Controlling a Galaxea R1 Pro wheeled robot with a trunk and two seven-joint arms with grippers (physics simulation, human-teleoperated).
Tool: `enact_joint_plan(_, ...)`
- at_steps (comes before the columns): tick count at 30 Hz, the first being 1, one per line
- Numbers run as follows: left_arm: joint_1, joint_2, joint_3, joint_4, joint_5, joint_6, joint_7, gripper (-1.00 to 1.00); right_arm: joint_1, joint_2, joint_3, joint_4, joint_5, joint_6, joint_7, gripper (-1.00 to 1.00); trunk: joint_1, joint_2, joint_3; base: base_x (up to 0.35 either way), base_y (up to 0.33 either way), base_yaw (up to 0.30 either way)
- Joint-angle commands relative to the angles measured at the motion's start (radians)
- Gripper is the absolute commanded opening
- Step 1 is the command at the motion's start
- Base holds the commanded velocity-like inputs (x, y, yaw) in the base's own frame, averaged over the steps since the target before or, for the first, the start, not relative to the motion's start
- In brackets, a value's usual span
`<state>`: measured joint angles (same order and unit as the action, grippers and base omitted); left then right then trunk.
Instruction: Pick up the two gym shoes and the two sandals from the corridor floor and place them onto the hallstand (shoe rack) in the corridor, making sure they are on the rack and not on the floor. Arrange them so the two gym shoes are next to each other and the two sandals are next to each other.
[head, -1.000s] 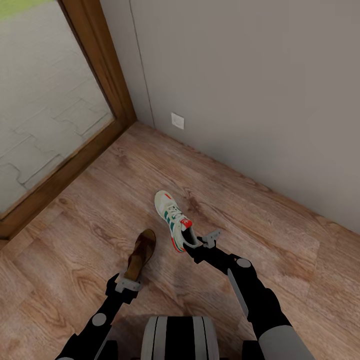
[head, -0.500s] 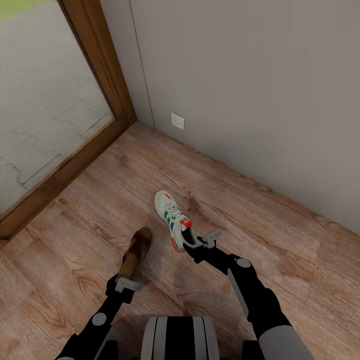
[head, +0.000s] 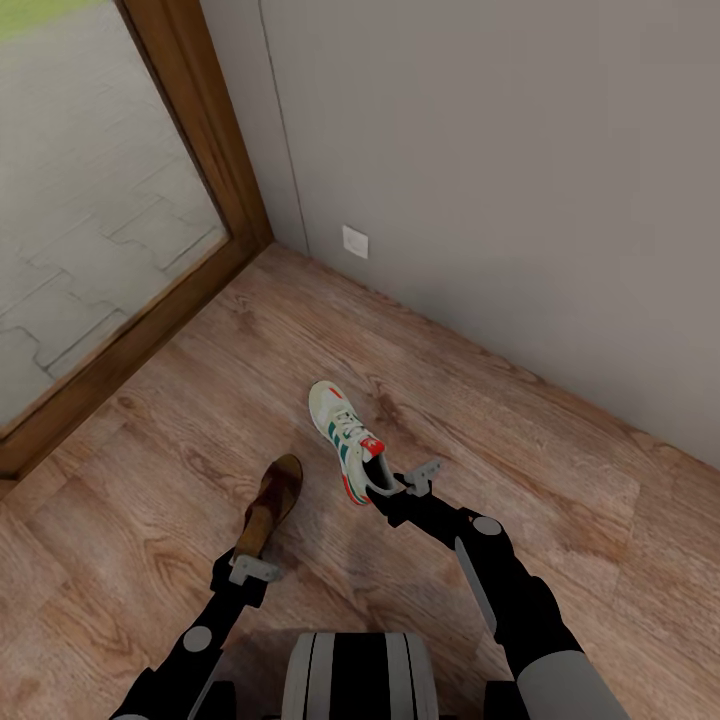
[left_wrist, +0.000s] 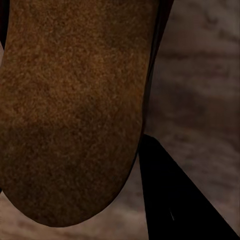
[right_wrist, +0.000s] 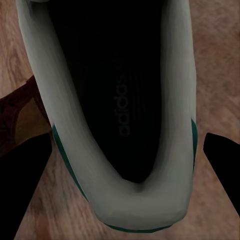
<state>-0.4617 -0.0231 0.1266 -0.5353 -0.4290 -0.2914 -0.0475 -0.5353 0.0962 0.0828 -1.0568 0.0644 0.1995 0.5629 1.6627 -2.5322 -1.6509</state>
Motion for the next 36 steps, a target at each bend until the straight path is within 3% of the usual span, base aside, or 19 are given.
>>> enact_joint_plan(1, 0.0, -0.001, 0.008, 0.0, -0.014, -0.004, -0.003, -1.0, 0.0, 0.0, -0.001, -0.002, 0.006, 0.004, 0.005, -1.0, 0.0, 0.0, 0.0, 0.0, 0.0, 0.0)
enact_joint_plan(31, 0.012, 0.004, 0.012, 0.001, -0.011, 0.0, -0.002, -1.0, 0.0, 0.01, 0.002, 0.007, 0.008, 0.005, 0.003, -1.0, -0.013, 0.007, 0.112, 0.0, 0.0, 0.0)
enact_joint_plan(34, 0.012, 0.004, 0.02, 0.001, -0.01, 0.001, -0.001, -1.0, 0.0, 0.01, 0.002, 0.006, 0.008, 0.004, 0.003, -1.0, -0.015, 0.007, 0.123, 0.0, 0.0, 0.0)
enact_joint_plan(36, 0.012, 0.004, 0.049, 0.001, -0.01, 0.0, -0.001, -1.0, 0.0, 0.01, 0.002, 0.006, 0.008, 0.003, 0.003, -1.0, -0.015, 0.008, 0.131, 0.0, 0.0, 0.0)
